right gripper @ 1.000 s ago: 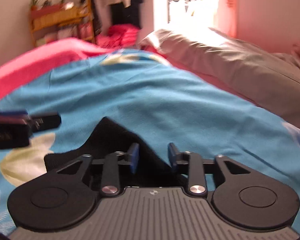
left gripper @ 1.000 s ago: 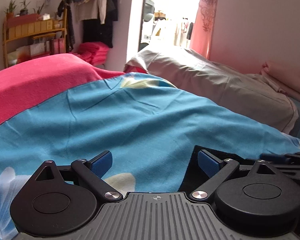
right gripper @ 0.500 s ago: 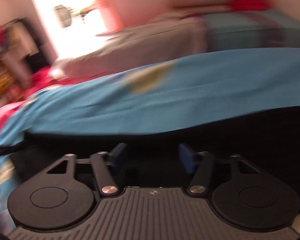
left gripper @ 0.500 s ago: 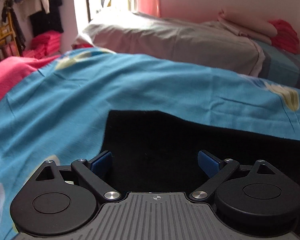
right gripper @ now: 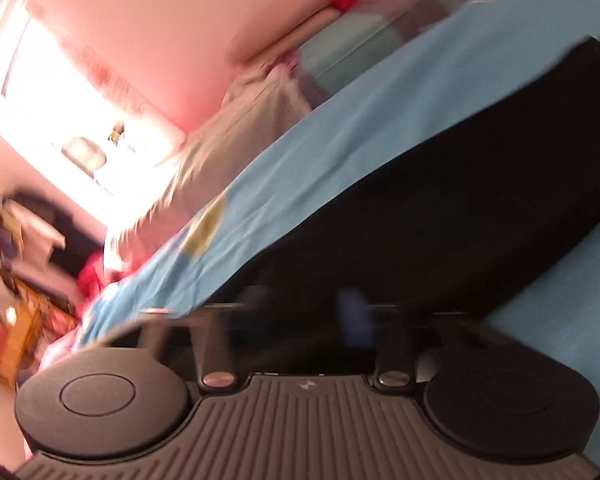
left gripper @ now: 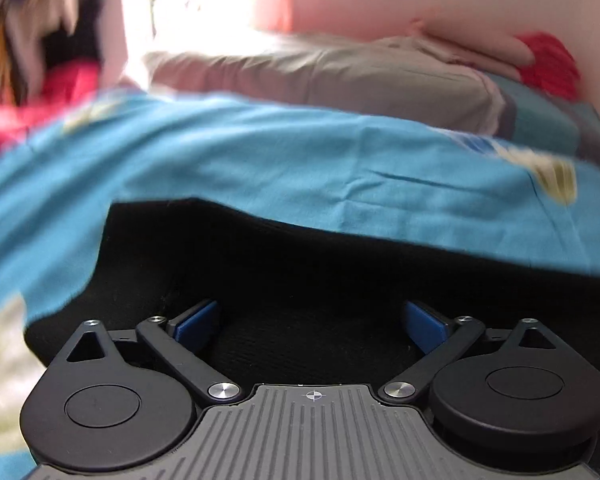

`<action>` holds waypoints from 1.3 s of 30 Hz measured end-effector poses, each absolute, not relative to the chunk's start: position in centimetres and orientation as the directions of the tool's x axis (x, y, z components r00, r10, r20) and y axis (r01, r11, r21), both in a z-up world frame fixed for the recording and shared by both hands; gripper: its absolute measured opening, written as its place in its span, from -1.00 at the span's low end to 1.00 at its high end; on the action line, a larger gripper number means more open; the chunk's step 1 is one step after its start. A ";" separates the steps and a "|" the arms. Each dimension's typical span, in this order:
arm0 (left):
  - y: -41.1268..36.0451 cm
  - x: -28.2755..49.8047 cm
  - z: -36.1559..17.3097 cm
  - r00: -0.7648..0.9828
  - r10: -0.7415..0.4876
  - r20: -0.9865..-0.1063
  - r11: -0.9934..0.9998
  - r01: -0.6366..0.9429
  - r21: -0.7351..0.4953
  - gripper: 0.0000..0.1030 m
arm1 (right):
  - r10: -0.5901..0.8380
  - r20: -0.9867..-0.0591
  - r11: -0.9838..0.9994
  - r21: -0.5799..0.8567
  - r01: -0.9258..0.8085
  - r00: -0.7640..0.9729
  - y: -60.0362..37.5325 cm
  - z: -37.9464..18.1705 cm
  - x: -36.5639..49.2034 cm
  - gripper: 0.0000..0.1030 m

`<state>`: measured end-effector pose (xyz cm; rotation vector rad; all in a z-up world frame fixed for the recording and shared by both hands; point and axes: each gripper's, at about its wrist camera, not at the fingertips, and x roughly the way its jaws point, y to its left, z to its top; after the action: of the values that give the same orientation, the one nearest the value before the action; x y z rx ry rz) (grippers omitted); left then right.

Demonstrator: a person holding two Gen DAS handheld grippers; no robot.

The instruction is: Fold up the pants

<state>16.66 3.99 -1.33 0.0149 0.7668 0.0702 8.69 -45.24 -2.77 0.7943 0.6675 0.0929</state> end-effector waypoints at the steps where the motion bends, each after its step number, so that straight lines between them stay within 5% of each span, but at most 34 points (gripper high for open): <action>1: 3.8 16.6 -1.3 0.721 0.076 -0.689 0.997 -0.058 0.049 1.00 | 0.250 -0.534 0.691 0.683 0.238 0.807 -47.2 -3.2 8.9 -1.00; 4: 4.3 16.9 -1.6 0.724 0.059 -0.687 0.998 -0.065 0.017 1.00 | -0.058 -0.558 0.643 0.614 0.459 0.828 -51.0 -2.1 7.4 -0.97; 5: 4.2 16.9 -1.6 0.725 0.060 -0.686 0.998 -0.064 0.020 1.00 | -0.156 -0.570 0.634 0.569 0.524 0.807 -51.1 -1.3 6.7 -0.73; 6: 4.3 16.9 -1.6 0.726 0.064 -0.685 0.998 -0.064 0.025 1.00 | -0.189 -0.554 0.635 0.561 0.531 0.811 -50.8 -0.5 5.8 -0.26; 9: 4.3 16.9 -1.5 0.727 0.064 -0.684 0.998 -0.066 0.024 1.00 | -0.163 -0.536 0.654 0.570 0.498 0.828 -48.8 0.6 3.2 0.29; 12: 4.3 16.9 -1.5 0.728 0.064 -0.683 0.998 -0.066 0.023 1.00 | -0.118 -0.580 0.617 0.593 0.517 0.806 -47.0 0.6 1.0 0.53; 17: 4.4 16.7 -1.5 0.731 0.063 -0.680 0.997 -0.069 0.019 1.00 | 0.014 -0.623 0.585 0.639 0.499 0.782 -48.2 -0.6 3.3 0.62; 18: 4.4 16.8 -1.5 0.731 0.062 -0.679 0.997 -0.069 0.017 1.00 | 0.014 -0.622 0.584 0.640 0.499 0.783 -49.0 -0.5 3.6 0.82; 26: 4.4 16.7 -1.5 0.735 0.061 -0.676 0.997 -0.072 0.012 1.00 | -0.031 -0.501 0.616 0.672 0.411 0.865 -50.4 -2.5 8.1 0.58; 28: 4.4 16.7 -1.5 0.736 0.063 -0.674 0.997 -0.073 0.013 1.00 | -0.063 -0.486 0.607 0.675 0.420 0.872 -50.3 -2.8 7.9 0.38; 31: 4.4 16.7 -1.6 0.736 0.063 -0.674 0.997 -0.074 0.012 1.00 | -0.048 -0.531 0.654 0.623 0.428 0.846 -49.3 -2.4 7.6 -0.36; 39: 4.4 16.7 -1.6 0.736 0.062 -0.674 0.997 -0.074 0.011 1.00 | 0.059 -0.525 0.612 0.691 0.385 0.849 -50.6 -3.3 7.8 -0.66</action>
<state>16.72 4.39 -1.56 -0.0165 0.7394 0.0746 7.80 -50.57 -3.29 0.9032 0.5409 -0.1988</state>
